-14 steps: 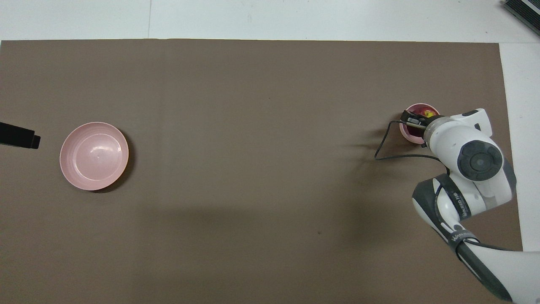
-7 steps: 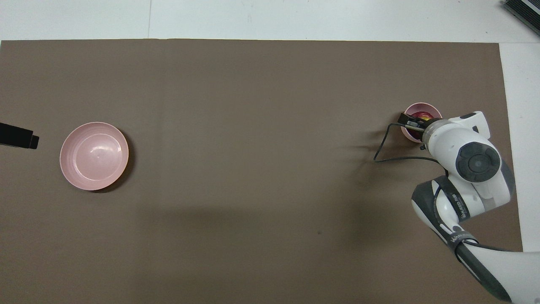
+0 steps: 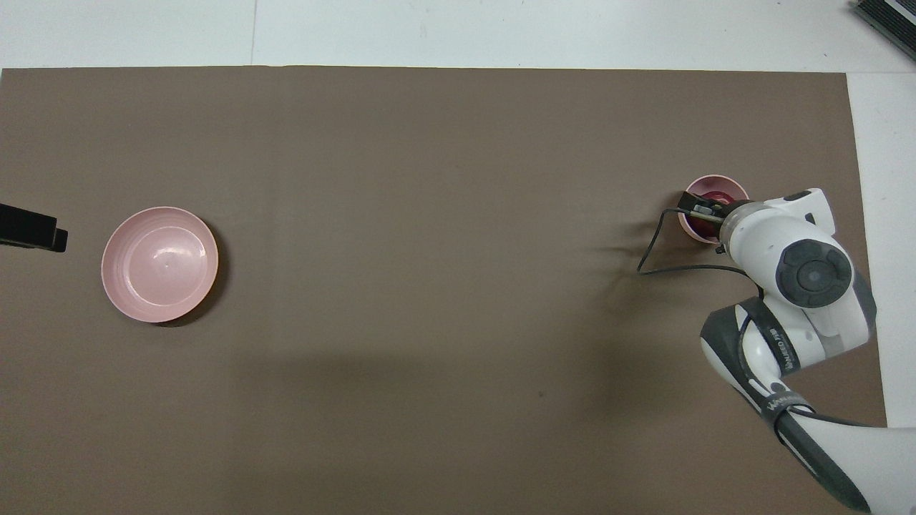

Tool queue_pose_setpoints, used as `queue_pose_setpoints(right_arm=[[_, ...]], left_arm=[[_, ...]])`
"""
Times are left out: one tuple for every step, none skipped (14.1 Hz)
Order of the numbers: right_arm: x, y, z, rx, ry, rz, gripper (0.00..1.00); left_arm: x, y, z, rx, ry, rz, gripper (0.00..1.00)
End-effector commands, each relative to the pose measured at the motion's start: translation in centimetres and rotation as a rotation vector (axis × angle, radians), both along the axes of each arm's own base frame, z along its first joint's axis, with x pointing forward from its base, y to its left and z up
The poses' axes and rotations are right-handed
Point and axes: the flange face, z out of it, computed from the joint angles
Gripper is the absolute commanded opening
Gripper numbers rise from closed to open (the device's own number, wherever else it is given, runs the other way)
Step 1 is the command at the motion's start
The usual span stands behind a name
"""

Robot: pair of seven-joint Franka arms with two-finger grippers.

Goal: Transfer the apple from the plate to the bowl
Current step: 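Lower the apple into the cup and open the right gripper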

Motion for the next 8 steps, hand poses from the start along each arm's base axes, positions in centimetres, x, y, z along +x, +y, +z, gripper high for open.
queue_pose_setpoints(right_arm=[[-0.3, 0.2, 1.3, -0.037, 0.029, -0.001, 1.0], [0.0, 0.8, 1.9, -0.027, 0.032, -0.009, 1.0], [0.2, 0.9, 2.2, -0.02, 0.049, -0.013, 1.0], [0.5, 1.0, 2.7, -0.002, 0.073, -0.019, 1.0], [0.6, 1.1, 3.0, 0.034, 0.107, -0.018, 1.0], [0.9, 1.0, 3.6, 0.079, 0.139, -0.005, 1.0], [1.2, 0.7, 4.3, 0.11, 0.172, 0.018, 1.0], [1.6, 0.6, 5.4, 0.129, 0.205, 0.048, 1.0]], left_arm=[[-0.5, -0.2, -0.4, -0.017, 0.015, -0.026, 1.0], [-0.4, -0.1, -0.3, -0.017, 0.012, -0.024, 1.0], [-0.4, -0.1, -0.4, -0.019, 0.013, -0.028, 1.0], [-0.4, -0.2, -0.4, -0.017, 0.013, -0.03, 1.0], [-0.4, -0.2, -0.5, -0.017, 0.013, -0.039, 1.0], [-0.4, -0.1, -0.5, -0.018, 0.015, -0.049, 1.0], [-0.5, -0.1, -0.8, -0.018, 0.022, -0.055, 1.0], [-0.5, 0.2, -0.9, -0.018, 0.022, -0.05, 1.0]])
